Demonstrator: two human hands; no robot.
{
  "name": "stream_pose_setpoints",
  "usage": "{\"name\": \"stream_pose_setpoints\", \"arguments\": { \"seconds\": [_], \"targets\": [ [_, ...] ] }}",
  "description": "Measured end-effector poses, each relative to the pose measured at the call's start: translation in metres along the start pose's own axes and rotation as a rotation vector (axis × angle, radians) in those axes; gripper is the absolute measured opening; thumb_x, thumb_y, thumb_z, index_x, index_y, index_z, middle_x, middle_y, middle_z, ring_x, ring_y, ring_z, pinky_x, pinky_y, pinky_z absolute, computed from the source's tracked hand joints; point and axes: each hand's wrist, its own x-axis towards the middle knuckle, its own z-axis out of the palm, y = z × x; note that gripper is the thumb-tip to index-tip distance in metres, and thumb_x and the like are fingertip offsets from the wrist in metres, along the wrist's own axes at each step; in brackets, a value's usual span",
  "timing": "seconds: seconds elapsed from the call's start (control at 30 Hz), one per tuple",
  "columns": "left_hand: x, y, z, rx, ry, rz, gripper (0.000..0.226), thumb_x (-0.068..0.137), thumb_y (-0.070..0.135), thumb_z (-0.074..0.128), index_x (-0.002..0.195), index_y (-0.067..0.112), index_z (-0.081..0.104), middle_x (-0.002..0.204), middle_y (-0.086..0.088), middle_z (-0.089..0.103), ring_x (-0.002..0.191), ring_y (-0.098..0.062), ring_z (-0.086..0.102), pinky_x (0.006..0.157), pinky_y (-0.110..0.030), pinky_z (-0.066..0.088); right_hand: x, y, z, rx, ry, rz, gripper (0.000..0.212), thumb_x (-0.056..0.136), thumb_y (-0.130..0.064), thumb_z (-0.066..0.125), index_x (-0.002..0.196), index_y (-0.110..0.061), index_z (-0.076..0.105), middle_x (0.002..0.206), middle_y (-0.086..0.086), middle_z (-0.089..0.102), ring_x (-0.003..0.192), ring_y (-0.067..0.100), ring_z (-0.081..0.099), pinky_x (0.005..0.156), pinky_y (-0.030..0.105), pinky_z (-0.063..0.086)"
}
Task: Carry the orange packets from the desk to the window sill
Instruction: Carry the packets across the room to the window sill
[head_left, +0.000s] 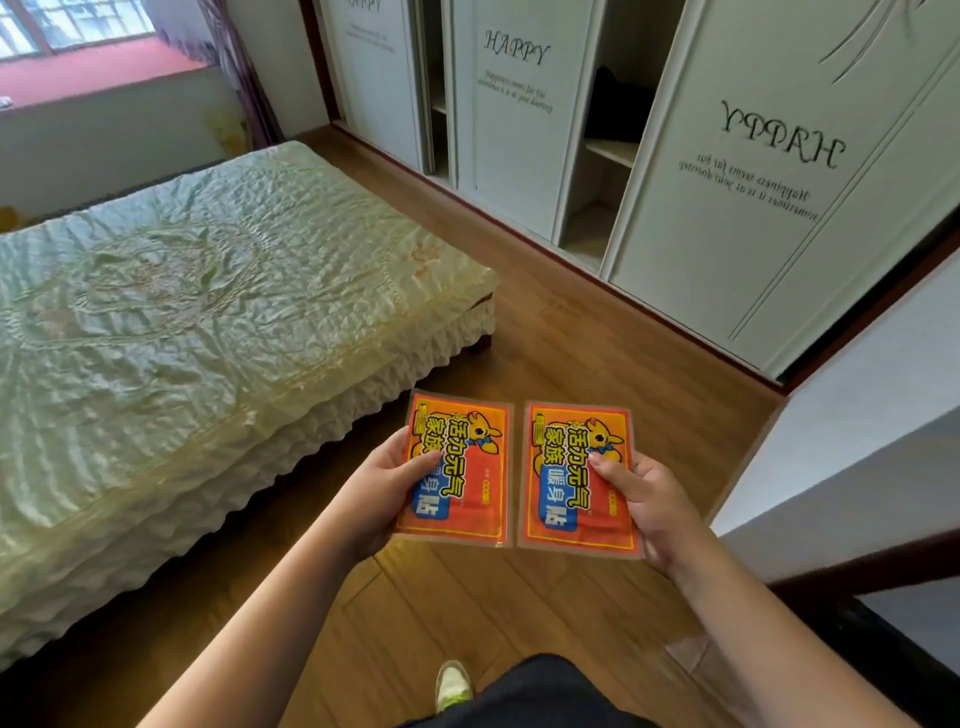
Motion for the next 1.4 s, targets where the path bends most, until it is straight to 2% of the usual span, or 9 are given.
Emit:
{"name": "stream_pose_setpoints", "arguments": {
  "seconds": [0.13, 0.3, 0.4, 0.57, 0.8, 0.93, 1.1, 1.27, 1.4],
  "targets": [
    [0.038, 0.017, -0.005, -0.011, -0.049, -0.027, 0.048, 0.078, 0.026, 0.071, 0.123, 0.017, 0.056, 0.111, -0.016, 0.075, 0.095, -0.032, 0.074, 0.072, -0.041, 0.062, 0.023, -0.017, 0.005, -0.016, 0.026, -0.009, 0.038, 0.066, -0.037, 0.084, 0.098, -0.02, 0.075, 0.105, 0.018, 0.077, 0.092, 0.037, 0.075, 0.066, 0.044, 0.061],
    [0.09, 0.033, 0.005, -0.006, -0.087, -0.067, 0.048, 0.081, 0.026, 0.069, 0.125, 0.016, 0.054, 0.113, -0.017, 0.073, 0.099, -0.034, 0.072, 0.077, -0.044, 0.062, 0.056, -0.041, -0.002, -0.018, 0.068, -0.029, 0.044, 0.071, -0.034, 0.078, 0.109, -0.013, 0.068, 0.102, 0.017, 0.077, 0.09, 0.035, 0.075, 0.064, 0.042, 0.062],
    [0.128, 0.045, 0.018, 0.007, -0.084, -0.085, 0.041, 0.086, 0.021, 0.066, 0.125, 0.015, 0.054, 0.113, -0.018, 0.074, 0.098, -0.034, 0.073, 0.078, -0.045, 0.062, 0.085, -0.058, -0.016, 0.005, 0.081, -0.034, 0.042, 0.072, -0.033, 0.077, 0.109, -0.014, 0.068, 0.101, 0.017, 0.078, 0.089, 0.035, 0.075, 0.064, 0.042, 0.062],
    [0.196, 0.065, 0.051, 0.02, -0.062, -0.103, 0.028, 0.094, 0.012, 0.058, 0.122, 0.012, 0.056, 0.108, -0.018, 0.075, 0.088, -0.029, 0.075, 0.066, -0.038, 0.062, 0.142, -0.093, -0.048, 0.036, 0.092, -0.021, 0.044, 0.071, -0.034, 0.077, 0.109, -0.014, 0.068, 0.102, 0.017, 0.077, 0.09, 0.036, 0.075, 0.065, 0.045, 0.062],
    [0.28, 0.091, 0.107, 0.015, -0.027, -0.11, 0.024, 0.094, 0.008, 0.056, 0.118, 0.01, 0.059, 0.104, -0.017, 0.077, 0.084, -0.028, 0.076, 0.064, -0.038, 0.062, 0.215, -0.159, -0.093, 0.061, 0.06, 0.003, 0.043, 0.071, -0.031, 0.076, 0.11, -0.014, 0.068, 0.102, 0.015, 0.078, 0.09, 0.034, 0.076, 0.067, 0.046, 0.062],
    [0.319, 0.11, 0.127, -0.011, -0.015, -0.103, 0.031, 0.086, 0.012, 0.063, 0.117, 0.013, 0.061, 0.104, -0.017, 0.076, 0.083, -0.029, 0.076, 0.063, -0.04, 0.062, 0.25, -0.19, -0.112, 0.062, 0.056, 0.026, 0.038, 0.078, -0.028, 0.073, 0.112, -0.013, 0.066, 0.103, 0.016, 0.078, 0.09, 0.035, 0.075, 0.07, 0.049, 0.062],
    [0.363, 0.128, 0.132, -0.037, 0.009, -0.108, 0.027, 0.088, 0.01, 0.063, 0.114, 0.014, 0.063, 0.101, -0.016, 0.077, 0.08, -0.028, 0.076, 0.06, -0.038, 0.061, 0.289, -0.214, -0.119, 0.071, 0.049, 0.061, 0.03, 0.083, -0.023, 0.07, 0.111, -0.012, 0.065, 0.098, 0.016, 0.078, 0.085, 0.034, 0.076, 0.061, 0.044, 0.062],
    [0.417, 0.145, 0.124, -0.056, 0.005, -0.125, 0.028, 0.09, 0.009, 0.061, 0.117, 0.015, 0.062, 0.103, -0.018, 0.077, 0.081, -0.029, 0.076, 0.062, -0.039, 0.062, 0.341, -0.236, -0.116, 0.048, 0.069, 0.074, 0.023, 0.089, -0.019, 0.067, 0.111, -0.011, 0.064, 0.096, 0.016, 0.079, 0.082, 0.033, 0.077, 0.059, 0.043, 0.062],
    [0.465, 0.164, 0.108, -0.088, -0.009, -0.116, 0.034, 0.084, 0.011, 0.065, 0.118, 0.015, 0.061, 0.101, -0.017, 0.077, 0.08, -0.029, 0.076, 0.06, -0.039, 0.062, 0.394, -0.259, -0.106, -0.016, 0.082, 0.067, 0.024, 0.089, -0.022, 0.067, 0.111, -0.013, 0.064, 0.095, 0.014, 0.079, 0.082, 0.032, 0.077, 0.059, 0.042, 0.062]
  ]
}}
